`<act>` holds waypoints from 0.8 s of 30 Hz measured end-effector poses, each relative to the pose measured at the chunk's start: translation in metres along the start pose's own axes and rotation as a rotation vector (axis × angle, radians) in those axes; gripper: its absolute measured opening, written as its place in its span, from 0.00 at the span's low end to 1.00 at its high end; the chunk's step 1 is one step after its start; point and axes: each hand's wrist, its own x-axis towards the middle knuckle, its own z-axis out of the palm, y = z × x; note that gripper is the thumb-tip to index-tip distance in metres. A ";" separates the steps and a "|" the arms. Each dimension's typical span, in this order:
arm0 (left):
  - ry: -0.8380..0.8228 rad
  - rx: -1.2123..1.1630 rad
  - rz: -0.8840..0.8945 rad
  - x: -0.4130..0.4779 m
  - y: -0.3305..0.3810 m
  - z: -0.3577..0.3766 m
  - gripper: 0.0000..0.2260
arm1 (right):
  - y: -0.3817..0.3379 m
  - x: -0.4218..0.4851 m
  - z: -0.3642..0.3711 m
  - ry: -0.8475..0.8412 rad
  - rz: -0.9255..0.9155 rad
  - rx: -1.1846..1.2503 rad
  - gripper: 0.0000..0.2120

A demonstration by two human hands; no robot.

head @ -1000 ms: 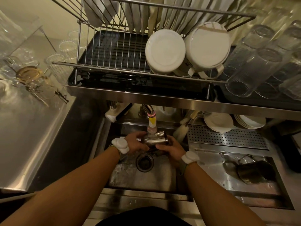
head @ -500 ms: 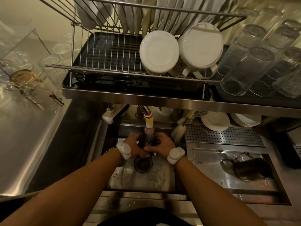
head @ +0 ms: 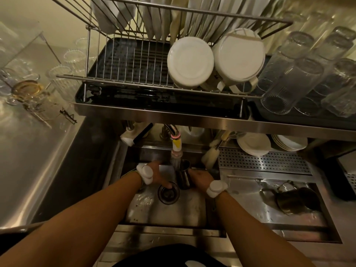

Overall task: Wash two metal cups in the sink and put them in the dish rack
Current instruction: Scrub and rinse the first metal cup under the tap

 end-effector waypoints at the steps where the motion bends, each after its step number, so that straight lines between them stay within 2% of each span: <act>1: -0.003 0.018 -0.024 -0.001 -0.003 -0.001 0.48 | 0.002 -0.004 0.001 -0.029 0.002 -0.088 0.22; 2: -0.005 0.018 -0.046 -0.002 -0.006 -0.002 0.48 | 0.002 -0.010 0.003 -0.020 -0.015 -0.095 0.24; 4: 0.009 0.018 -0.070 -0.003 -0.012 -0.004 0.47 | -0.003 -0.017 0.016 0.009 -0.038 -0.045 0.17; 5: 0.022 0.016 -0.078 -0.001 -0.017 -0.004 0.47 | 0.000 -0.010 0.019 0.095 -0.022 0.041 0.15; 6: 0.033 0.011 -0.087 -0.004 -0.021 -0.005 0.47 | 0.004 0.000 0.020 0.145 -0.011 0.070 0.19; 8: 0.036 0.000 -0.080 -0.002 -0.026 -0.004 0.43 | 0.007 0.007 0.020 0.150 -0.020 -0.088 0.24; 10: 0.052 0.005 -0.045 -0.001 -0.028 -0.005 0.37 | 0.000 -0.004 0.021 0.101 -0.074 -0.174 0.15; 11: 0.082 0.000 -0.036 0.001 -0.030 -0.005 0.37 | -0.009 -0.013 0.023 0.089 -0.122 -0.186 0.13; 13: 0.106 -0.055 -0.043 0.014 -0.045 0.002 0.45 | -0.014 -0.020 0.022 0.105 -0.132 -0.219 0.11; 16: 0.124 -0.067 -0.008 0.013 -0.046 0.002 0.46 | -0.014 -0.019 0.024 0.057 -0.017 -0.189 0.18; 18: 0.090 -0.045 -0.007 0.012 -0.042 0.000 0.42 | -0.014 -0.015 0.025 0.064 0.056 0.059 0.16; 19: 0.090 -0.041 0.001 0.004 -0.036 -0.004 0.39 | -0.011 -0.010 0.025 0.091 0.069 0.092 0.15; 22: 0.087 -0.021 -0.031 -0.003 -0.029 -0.005 0.35 | 0.013 0.022 0.018 0.112 0.065 0.025 0.26; 24: 0.084 0.000 -0.020 -0.011 -0.020 -0.007 0.34 | 0.009 0.015 0.021 0.080 0.067 0.041 0.22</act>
